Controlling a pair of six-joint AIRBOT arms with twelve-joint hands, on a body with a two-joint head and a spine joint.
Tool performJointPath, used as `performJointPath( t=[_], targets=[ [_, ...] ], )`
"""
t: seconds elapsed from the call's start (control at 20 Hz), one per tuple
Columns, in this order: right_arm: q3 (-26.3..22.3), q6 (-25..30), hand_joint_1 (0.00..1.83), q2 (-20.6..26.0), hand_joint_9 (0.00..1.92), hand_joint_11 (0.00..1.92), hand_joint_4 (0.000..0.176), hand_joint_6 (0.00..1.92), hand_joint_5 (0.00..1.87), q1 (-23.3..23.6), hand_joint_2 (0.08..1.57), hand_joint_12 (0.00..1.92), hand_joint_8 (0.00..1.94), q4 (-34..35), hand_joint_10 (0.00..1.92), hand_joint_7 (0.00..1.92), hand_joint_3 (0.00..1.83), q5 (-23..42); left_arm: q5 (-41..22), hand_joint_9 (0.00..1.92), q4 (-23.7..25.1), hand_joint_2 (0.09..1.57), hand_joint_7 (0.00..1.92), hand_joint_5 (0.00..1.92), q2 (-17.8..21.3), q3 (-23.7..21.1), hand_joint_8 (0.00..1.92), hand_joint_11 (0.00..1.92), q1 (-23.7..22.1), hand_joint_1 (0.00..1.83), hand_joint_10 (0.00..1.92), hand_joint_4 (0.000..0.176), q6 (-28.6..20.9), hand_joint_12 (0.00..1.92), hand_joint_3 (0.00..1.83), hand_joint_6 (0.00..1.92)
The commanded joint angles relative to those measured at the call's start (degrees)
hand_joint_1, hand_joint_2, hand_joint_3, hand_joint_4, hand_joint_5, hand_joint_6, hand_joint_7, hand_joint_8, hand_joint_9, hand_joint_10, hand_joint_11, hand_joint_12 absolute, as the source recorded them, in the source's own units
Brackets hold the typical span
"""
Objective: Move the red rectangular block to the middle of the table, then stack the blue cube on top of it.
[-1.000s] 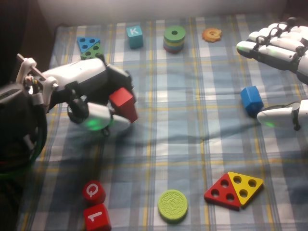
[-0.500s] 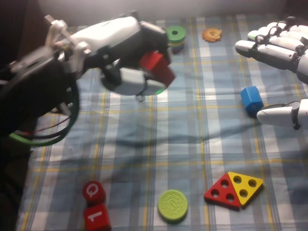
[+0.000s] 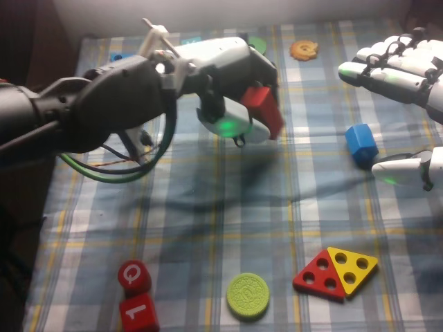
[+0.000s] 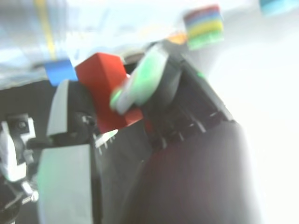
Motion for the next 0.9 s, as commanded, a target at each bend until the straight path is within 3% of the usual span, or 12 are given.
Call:
performJointPath(
  t=[0.0,0.05,0.1,0.15,0.2,0.35,0.45,0.6,0.7,0.75,0.8,0.85],
  targets=[
    [0.16,0.39,0.35,-0.07,0.00,0.00,0.094,0.00,0.00,0.42,1.11,0.00,0.00,0.28,0.00,0.00,0.01,6.72,-4.34,0.66,0.06,1.21,0.83,0.77,0.11,0.35,1.50,0.64,-0.10,1.22,1.81,0.000,-0.20,1.92,0.00,1.08],
    [0.16,0.47,0.38,-0.07,0.00,0.00,0.103,0.00,0.00,0.42,1.11,0.00,0.00,0.27,0.00,0.00,0.01,6.72,-4.34,0.48,-0.02,1.26,0.71,0.67,0.11,0.22,1.51,0.46,0.10,1.18,1.90,0.000,-0.20,1.92,0.01,1.36],
    [0.16,0.57,0.37,-0.07,0.00,0.00,0.102,0.00,0.00,0.38,1.11,0.00,0.00,0.27,0.00,0.00,0.01,6.72,-4.41,0.23,-0.03,1.17,0.40,0.43,0.14,0.07,1.41,0.14,0.40,1.03,1.91,0.000,-0.20,1.92,0.00,0.94],
    [0.17,0.60,0.36,-0.07,0.00,0.00,0.104,0.00,0.00,0.34,1.11,0.00,0.00,0.27,0.00,0.00,0.01,6.72,-4.61,0.04,-0.08,1.15,0.27,0.38,0.25,-0.13,1.07,0.03,0.67,0.99,1.56,0.026,-0.20,1.92,0.00,0.66],
    [0.17,0.65,0.39,-0.07,0.00,0.00,0.125,0.00,0.00,0.34,1.11,0.00,0.00,0.26,0.00,0.00,0.00,6.73,-5.59,0.00,0.00,1.11,0.28,0.40,1.02,-1.23,0.46,0.00,1.20,0.99,0.90,0.061,-0.20,1.38,0.00,0.28],
    [0.19,0.96,0.37,-0.06,0.00,0.00,0.111,0.00,0.00,0.34,1.11,0.00,0.00,0.26,0.00,0.00,0.00,6.91,-7.08,0.00,1.24,1.04,0.29,0.44,2.29,-3.26,0.16,0.00,1.66,0.98,0.60,0.096,-0.19,1.18,0.00,0.09],
    [0.19,1.10,0.39,-0.06,0.00,0.00,0.102,0.00,0.00,0.34,1.11,0.00,0.00,0.26,0.00,0.00,0.00,7.07,-8.54,0.00,2.35,1.03,0.13,0.32,3.60,-5.24,0.04,0.00,1.90,0.95,0.06,0.139,-0.18,0.12,0.00,0.02],
    [0.18,1.42,0.37,-0.05,0.00,0.00,0.118,0.00,0.00,0.34,1.10,0.00,0.00,0.26,0.00,0.00,0.00,7.30,-12.85,0.00,5.46,0.99,0.01,0.19,6.64,-9.50,0.00,0.00,2.09,0.87,0.00,0.175,-0.17,0.00,0.00,0.00],
    [0.17,1.62,0.35,-0.02,0.00,0.00,0.082,0.00,0.00,0.34,1.11,0.00,0.00,0.26,0.00,0.00,0.00,7.44,-17.09,0.00,8.21,1.04,0.00,0.02,9.91,-13.21,0.00,0.00,2.11,0.82,0.00,0.165,-0.89,0.00,0.01,0.00],
    [0.17,1.63,0.34,-0.02,0.00,0.00,0.069,0.00,0.00,0.34,1.10,0.00,0.00,0.26,0.00,0.00,0.00,7.45,-18.96,0.00,9.92,1.04,0.00,0.00,11.40,-14.74,0.00,0.00,2.22,0.86,0.00,0.137,-2.35,0.00,0.00,0.00],
    [0.18,1.65,0.34,-0.02,0.00,0.00,0.069,0.00,0.00,0.34,1.10,0.00,0.00,0.26,0.00,0.00,0.00,7.45,-21.01,0.00,11.50,1.04,0.00,0.00,12.97,-16.01,0.00,0.00,2.45,0.86,0.00,0.137,-4.39,0.00,0.00,0.00],
    [0.19,1.67,0.35,-0.02,0.00,0.00,0.065,0.00,0.00,0.28,1.11,0.00,0.00,0.26,0.00,0.00,0.00,7.45,-23.32,0.00,13.28,1.06,0.00,0.00,14.49,-17.32,0.00,0.00,2.83,0.87,0.00,0.094,-7.22,0.00,0.01,0.00]
  ],
)
